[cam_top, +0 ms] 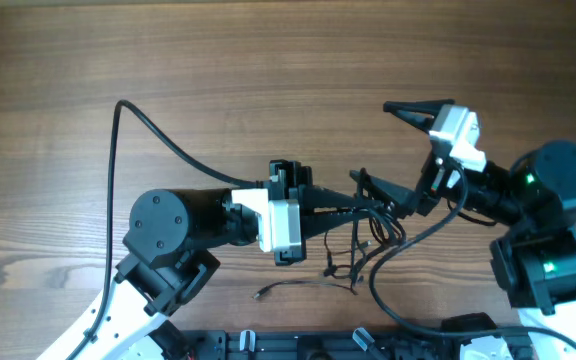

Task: Untangle cables

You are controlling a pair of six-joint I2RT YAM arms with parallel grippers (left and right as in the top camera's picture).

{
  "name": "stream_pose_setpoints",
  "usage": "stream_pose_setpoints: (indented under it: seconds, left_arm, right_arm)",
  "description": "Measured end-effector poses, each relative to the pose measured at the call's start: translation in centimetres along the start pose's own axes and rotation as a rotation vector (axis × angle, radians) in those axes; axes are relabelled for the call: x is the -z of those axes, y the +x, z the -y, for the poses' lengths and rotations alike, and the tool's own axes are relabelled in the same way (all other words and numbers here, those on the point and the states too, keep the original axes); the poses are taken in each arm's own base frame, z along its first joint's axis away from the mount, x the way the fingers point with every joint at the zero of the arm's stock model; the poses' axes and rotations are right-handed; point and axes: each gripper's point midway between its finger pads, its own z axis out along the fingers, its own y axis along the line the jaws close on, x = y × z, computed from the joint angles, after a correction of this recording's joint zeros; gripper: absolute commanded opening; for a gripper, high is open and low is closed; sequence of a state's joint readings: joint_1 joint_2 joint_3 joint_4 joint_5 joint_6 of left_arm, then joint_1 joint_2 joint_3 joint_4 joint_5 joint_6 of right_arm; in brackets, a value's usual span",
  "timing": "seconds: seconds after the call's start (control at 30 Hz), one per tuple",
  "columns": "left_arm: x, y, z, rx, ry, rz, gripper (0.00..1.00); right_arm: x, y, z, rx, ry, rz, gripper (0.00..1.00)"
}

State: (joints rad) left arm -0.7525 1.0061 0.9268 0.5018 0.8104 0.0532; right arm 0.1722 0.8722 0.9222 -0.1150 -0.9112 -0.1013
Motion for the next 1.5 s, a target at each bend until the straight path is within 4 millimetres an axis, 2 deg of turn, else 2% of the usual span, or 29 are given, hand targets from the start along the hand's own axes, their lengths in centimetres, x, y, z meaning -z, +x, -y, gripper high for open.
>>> stream_pose_setpoints:
  seconds: [0.07,0.17,0.23,0.3,0.4,0.57,0.63,0.77,0.93,1.07,1.13,1.33,1.5]
  left_arm:
    - [0.0,0.0,0.0,0.000,0.001,0.000,0.04]
    - [-0.1,0.0,0.1,0.002,0.006,0.000,0.04]
    - [0.0,0.1,0.2,0.005,0.006,-0.003,0.04]
    - [0.7,-0.3,-0.3,0.000,-0.021,-0.014,0.04]
    - [3.2,-1.6,-1.3,-0.027,-0.102,-0.036,0.04]
    - [6.2,-3.5,-1.9,-0.078,-0.203,-0.054,0.04]
    - [6.9,-3.7,-2.3,-0.089,-0.232,-0.064,0.04]
    - [8.8,-3.0,-4.4,-0.093,-0.328,-0.114,0.04]
    - [10.5,-2.7,-6.0,-0.103,-0.409,-0.148,0.04]
    - [10.9,-2.7,-6.0,-0.100,-0.426,-0.157,0.04]
    - [10.9,-2.9,-5.9,-0.105,-0.426,-0.155,0.04]
    - [11.1,-2.6,-5.9,-0.091,-0.436,-0.163,0.04]
    - [11.1,-2.8,-5.9,-0.108,-0.439,-0.160,0.04]
  right_arm:
    - [-0.4,0.1,0.4,-0.011,-0.004,0.004,1.00]
    - [-0.9,1.3,3.5,-0.159,0.132,-0.024,1.00]
    - [-0.7,3.8,6.7,-0.319,0.307,-0.079,1.00]
    - [0.3,8.0,10.2,-0.512,0.534,-0.165,1.00]
    - [1.2,10.8,11.7,-0.615,0.659,-0.224,1.00]
    - [2.9,12.6,12.7,-0.707,0.781,-0.253,1.00]
    - [3.6,13.2,12.8,-0.744,0.806,-0.264,1.00]
    - [4.7,14.2,13.1,-0.791,0.846,-0.285,1.00]
    - [4.6,14.2,12.9,-0.801,0.830,-0.286,1.00]
    - [4.3,14.5,12.1,-0.874,0.783,-0.290,1.00]
    - [3.6,14.8,10.9,-0.976,0.729,-0.291,1.00]
    - [2.3,14.6,8.1,-1.083,0.560,-0.315,1.00]
    - [2.1,14.6,7.8,-1.056,0.533,-0.328,1.00]
